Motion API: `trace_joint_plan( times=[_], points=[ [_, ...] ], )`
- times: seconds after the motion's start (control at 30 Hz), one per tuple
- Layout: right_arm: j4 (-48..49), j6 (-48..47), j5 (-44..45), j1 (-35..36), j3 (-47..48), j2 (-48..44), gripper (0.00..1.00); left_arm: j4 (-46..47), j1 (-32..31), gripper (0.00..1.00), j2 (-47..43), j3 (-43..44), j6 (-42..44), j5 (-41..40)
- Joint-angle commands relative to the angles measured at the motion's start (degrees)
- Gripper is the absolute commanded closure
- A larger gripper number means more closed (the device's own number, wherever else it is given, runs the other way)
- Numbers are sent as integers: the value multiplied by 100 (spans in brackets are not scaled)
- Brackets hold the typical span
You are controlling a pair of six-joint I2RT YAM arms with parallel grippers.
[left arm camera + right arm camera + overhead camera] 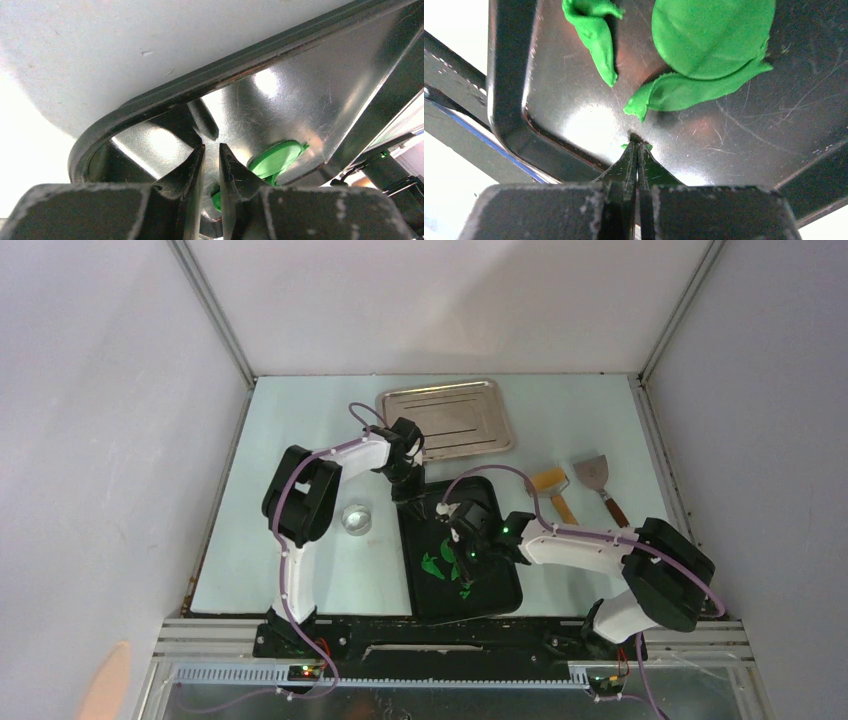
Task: Roll out the dumpling wrappers from the dough
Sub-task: Remove the dumpling wrapper from the work surface.
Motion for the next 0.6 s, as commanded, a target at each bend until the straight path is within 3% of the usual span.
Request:
trace_joint_plan(
  times=[0.0,0.57],
  points=[
    [235,86,-165,-165,395,130,100,144,61,78,209,-155,117,-545],
    [587,-79,-398,-147,1223,1408,100,144,70,78,239,-152,125,-552]
  ],
)
